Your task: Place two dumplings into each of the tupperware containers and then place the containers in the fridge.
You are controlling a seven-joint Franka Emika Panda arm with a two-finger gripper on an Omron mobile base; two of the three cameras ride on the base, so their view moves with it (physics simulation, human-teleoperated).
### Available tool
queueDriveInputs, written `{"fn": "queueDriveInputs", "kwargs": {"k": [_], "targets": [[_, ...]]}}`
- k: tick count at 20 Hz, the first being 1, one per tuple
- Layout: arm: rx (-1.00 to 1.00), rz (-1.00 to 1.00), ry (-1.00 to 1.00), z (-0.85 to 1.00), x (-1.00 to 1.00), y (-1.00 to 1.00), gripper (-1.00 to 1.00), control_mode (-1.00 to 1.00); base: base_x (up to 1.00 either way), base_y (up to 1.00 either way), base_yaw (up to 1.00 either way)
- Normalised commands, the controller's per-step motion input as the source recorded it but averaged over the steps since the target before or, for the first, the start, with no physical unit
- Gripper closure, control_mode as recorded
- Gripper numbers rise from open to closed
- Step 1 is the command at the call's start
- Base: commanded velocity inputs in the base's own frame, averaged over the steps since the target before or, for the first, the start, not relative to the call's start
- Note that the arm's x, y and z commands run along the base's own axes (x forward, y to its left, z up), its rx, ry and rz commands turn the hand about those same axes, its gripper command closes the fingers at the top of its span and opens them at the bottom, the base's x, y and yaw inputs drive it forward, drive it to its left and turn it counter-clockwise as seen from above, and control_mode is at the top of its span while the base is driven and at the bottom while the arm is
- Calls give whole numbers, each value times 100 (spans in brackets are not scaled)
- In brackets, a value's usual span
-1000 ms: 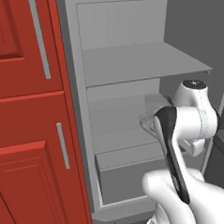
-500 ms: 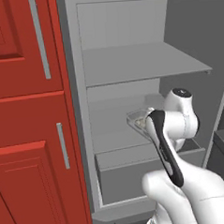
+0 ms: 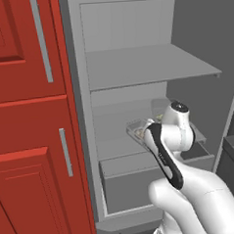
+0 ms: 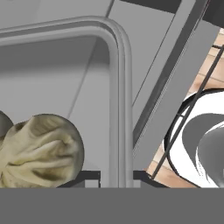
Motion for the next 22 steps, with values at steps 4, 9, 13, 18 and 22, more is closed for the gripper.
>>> {"fn": "queueDriveInputs", "kwargs": {"k": [4, 9, 13, 18, 22], "targets": [[0, -4, 0, 0, 38, 0, 100, -100, 0, 0, 0], [0, -3, 0, 0, 56, 3, 100, -100, 0, 0, 0], [1, 0, 0, 0, 61, 2, 100, -100, 0, 0, 0], [0, 0, 0, -2, 44, 2, 100, -100, 0, 0, 0], [0, 0, 0, -27, 38, 4, 100, -100, 0, 0, 0]]}}
